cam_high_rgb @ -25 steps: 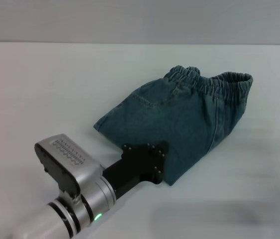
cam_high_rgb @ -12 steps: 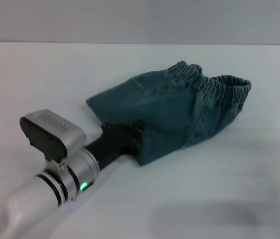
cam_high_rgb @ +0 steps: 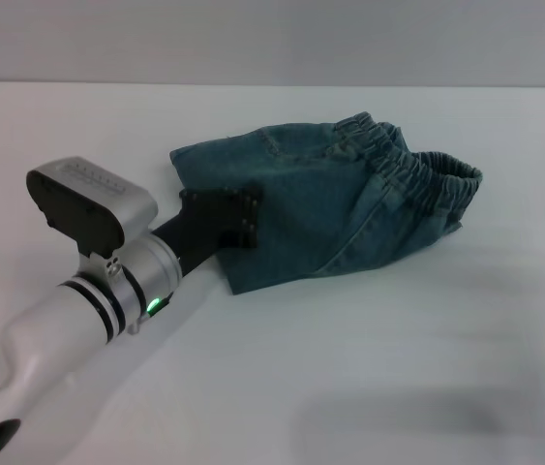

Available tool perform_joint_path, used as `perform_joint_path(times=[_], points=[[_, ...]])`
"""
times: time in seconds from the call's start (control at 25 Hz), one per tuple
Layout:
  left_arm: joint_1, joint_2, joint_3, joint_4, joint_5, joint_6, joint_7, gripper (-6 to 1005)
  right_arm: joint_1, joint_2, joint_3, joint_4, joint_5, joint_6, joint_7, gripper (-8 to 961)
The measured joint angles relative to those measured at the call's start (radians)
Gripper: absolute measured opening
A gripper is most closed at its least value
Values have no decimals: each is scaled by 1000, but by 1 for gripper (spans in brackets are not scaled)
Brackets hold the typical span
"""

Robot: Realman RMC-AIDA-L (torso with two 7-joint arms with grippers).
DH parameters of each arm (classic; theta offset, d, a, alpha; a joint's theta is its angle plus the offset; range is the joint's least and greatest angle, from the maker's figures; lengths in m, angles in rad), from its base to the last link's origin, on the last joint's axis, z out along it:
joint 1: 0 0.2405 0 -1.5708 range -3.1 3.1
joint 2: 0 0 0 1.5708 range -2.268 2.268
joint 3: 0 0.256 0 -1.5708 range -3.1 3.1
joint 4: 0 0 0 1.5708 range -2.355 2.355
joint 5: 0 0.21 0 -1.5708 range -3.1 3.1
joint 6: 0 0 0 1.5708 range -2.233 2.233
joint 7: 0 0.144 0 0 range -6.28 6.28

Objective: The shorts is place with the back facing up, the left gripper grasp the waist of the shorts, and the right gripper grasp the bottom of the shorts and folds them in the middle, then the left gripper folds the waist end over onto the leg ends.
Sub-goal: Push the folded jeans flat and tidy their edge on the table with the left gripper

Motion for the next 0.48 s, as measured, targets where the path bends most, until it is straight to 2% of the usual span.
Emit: perform_joint_path(times=[0.16,0.32,0.48], points=[[50,12,-11,-88,10,28,12,16,6,-1,0,1,0,11,0,42],[118,5,-8,-158,85,27,73,18,20,-1,0,-3,0,34,-1,42],[159,6,-5,-214,115,6,87,21,33,-2,0,-6,-1,47,-1,42]])
